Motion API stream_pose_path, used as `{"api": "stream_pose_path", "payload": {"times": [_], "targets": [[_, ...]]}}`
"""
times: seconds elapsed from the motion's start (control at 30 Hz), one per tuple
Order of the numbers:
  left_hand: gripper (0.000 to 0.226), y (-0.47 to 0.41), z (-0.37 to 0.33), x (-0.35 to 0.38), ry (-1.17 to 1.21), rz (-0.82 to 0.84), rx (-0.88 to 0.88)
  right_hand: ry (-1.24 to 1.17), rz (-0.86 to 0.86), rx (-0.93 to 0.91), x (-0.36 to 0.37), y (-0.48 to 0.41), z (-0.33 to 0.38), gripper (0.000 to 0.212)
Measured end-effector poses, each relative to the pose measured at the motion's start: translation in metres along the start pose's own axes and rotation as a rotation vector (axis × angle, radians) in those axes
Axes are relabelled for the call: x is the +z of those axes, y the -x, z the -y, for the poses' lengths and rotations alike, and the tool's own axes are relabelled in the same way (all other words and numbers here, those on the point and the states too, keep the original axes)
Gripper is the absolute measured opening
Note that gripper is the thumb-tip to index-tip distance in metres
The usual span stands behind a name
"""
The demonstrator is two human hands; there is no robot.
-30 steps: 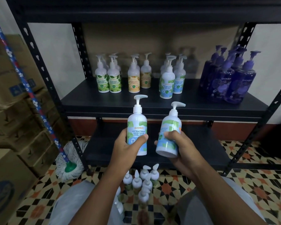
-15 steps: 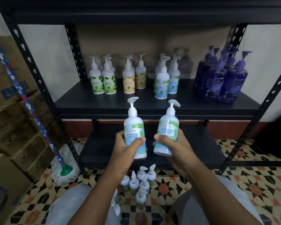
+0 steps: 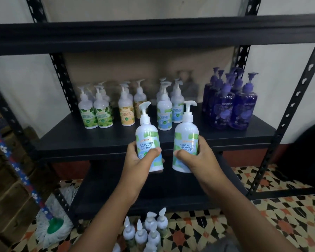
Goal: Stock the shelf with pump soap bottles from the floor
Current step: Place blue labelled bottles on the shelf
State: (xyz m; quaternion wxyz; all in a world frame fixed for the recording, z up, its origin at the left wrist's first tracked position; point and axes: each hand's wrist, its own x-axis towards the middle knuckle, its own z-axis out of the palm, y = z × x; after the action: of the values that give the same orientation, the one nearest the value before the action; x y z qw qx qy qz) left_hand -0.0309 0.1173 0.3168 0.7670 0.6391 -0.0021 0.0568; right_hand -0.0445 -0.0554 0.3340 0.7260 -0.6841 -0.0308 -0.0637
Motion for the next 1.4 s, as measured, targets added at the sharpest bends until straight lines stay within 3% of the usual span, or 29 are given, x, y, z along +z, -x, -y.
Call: {"api": "stream_pose_path", "payload": {"times": [0.2, 0.4, 0.57, 0.7, 0.83, 1.1, 1.4], "targets": [[0.058, -0.073, -0.012, 0.029, 0.003, -0.029, 0.040, 0.131, -0.064, -0.128, -0.018, -0.078, 0.013, 0.040], [0.030, -0.125, -0.002, 0.029, -0.008, -0.078, 0.049, 0.289, -0.093, -0.136, -0.022, -0.136, -0.011, 0.059], [0.047, -0.137, 0.001, 0.028, 0.016, -0.096, 0.018, 0.318, -0.086, -0.121, -0.021, -0.159, -0.023, 0.065], [0.036, -0.138, 0.003, 0.027, 0.015, -0.108, 0.014, 0.355, -0.089, -0.113, -0.022, -0.161, -0.029, 0.070], [0.034, -0.138, 0.004, 0.028, -0.021, -0.106, 0.011, 0.522, -0.134, -0.105, -0.026, -0.161, -0.039, 0.091], [0.056, -0.135, 0.000, 0.031, -0.025, -0.123, -0.018, 0.705, -0.184, -0.062, -0.018, -0.177, -0.037, 0.070], [0.037, -0.139, 0.003, 0.029, -0.026, -0.137, -0.030, 0.717, -0.206, -0.057, -0.012, -0.194, -0.037, 0.062]]}}
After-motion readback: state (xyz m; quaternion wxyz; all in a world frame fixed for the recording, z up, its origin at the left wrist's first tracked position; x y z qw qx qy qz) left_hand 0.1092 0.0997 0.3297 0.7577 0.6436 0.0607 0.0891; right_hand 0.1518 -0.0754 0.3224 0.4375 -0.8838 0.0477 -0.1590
